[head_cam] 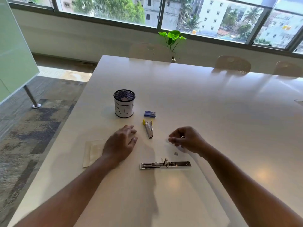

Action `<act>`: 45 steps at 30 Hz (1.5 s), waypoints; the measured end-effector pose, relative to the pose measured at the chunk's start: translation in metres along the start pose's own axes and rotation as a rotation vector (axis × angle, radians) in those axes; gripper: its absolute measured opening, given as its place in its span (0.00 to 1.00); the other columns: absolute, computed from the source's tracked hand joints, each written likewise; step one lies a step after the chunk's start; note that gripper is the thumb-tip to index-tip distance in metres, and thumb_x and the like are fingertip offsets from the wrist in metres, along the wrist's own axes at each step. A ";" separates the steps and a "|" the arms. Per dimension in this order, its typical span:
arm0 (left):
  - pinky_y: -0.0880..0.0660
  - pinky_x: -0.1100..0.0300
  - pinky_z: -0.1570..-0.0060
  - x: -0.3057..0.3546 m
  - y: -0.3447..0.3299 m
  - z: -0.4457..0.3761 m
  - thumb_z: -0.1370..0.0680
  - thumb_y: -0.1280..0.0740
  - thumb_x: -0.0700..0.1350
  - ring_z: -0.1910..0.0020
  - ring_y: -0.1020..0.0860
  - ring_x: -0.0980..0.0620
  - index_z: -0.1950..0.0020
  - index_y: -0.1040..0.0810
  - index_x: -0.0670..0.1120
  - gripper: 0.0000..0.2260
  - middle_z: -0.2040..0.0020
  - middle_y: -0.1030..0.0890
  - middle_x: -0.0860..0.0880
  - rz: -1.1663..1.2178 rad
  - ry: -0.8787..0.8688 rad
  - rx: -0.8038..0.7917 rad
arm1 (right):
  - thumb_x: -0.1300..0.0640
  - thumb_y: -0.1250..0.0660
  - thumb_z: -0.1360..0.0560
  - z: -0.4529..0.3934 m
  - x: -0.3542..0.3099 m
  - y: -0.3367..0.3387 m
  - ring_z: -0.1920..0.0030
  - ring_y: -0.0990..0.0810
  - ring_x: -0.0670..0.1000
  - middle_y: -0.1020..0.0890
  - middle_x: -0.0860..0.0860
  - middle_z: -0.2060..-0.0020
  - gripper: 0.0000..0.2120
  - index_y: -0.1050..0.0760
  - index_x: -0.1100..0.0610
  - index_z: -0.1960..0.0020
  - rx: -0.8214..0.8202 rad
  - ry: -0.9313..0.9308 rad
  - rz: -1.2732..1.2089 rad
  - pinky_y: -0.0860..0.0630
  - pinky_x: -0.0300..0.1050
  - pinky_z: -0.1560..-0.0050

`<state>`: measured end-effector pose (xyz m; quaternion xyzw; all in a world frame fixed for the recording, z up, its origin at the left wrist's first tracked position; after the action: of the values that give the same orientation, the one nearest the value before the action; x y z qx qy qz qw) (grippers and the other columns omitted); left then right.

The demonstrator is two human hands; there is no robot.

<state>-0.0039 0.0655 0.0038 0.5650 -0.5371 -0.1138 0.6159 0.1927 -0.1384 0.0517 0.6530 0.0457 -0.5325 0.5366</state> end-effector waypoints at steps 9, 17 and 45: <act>0.24 0.53 0.39 0.012 0.025 0.009 0.19 0.31 0.54 0.37 0.20 0.51 0.36 0.19 0.53 0.14 0.36 0.17 0.53 -0.011 -0.071 -0.133 | 0.51 0.18 0.30 0.045 0.021 0.001 0.54 0.14 0.45 0.13 0.46 0.55 0.09 0.12 0.51 0.51 0.024 0.084 0.129 0.16 0.48 0.47; 0.28 0.56 0.29 0.013 0.009 0.064 0.28 0.22 0.57 0.30 0.24 0.60 0.41 0.15 0.53 0.17 0.36 0.16 0.55 0.335 -0.182 -0.149 | 0.60 0.19 0.31 0.050 0.020 -0.010 0.58 0.16 0.48 0.14 0.47 0.59 0.08 0.15 0.48 0.60 0.150 0.125 0.151 0.18 0.51 0.50; 0.29 0.51 0.26 0.013 0.005 0.076 0.26 0.22 0.53 0.27 0.28 0.61 0.44 0.15 0.56 0.11 0.33 0.19 0.60 0.265 -0.229 -0.132 | 0.54 0.20 0.29 0.080 -0.010 -0.072 0.45 0.19 0.40 0.13 0.39 0.58 0.06 0.13 0.46 0.53 0.285 0.592 0.151 0.19 0.47 0.52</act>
<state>-0.0611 0.0140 -0.0018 0.4311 -0.6648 -0.1301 0.5961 0.0911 -0.1630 0.0241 0.8492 0.0762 -0.2795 0.4415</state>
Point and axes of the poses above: each hand's wrist, its own z-axis away from the middle knuckle, its own y-axis out of the back of the hand, x = y × z, the point moved 2 cm from there along -z, towards the middle knuckle
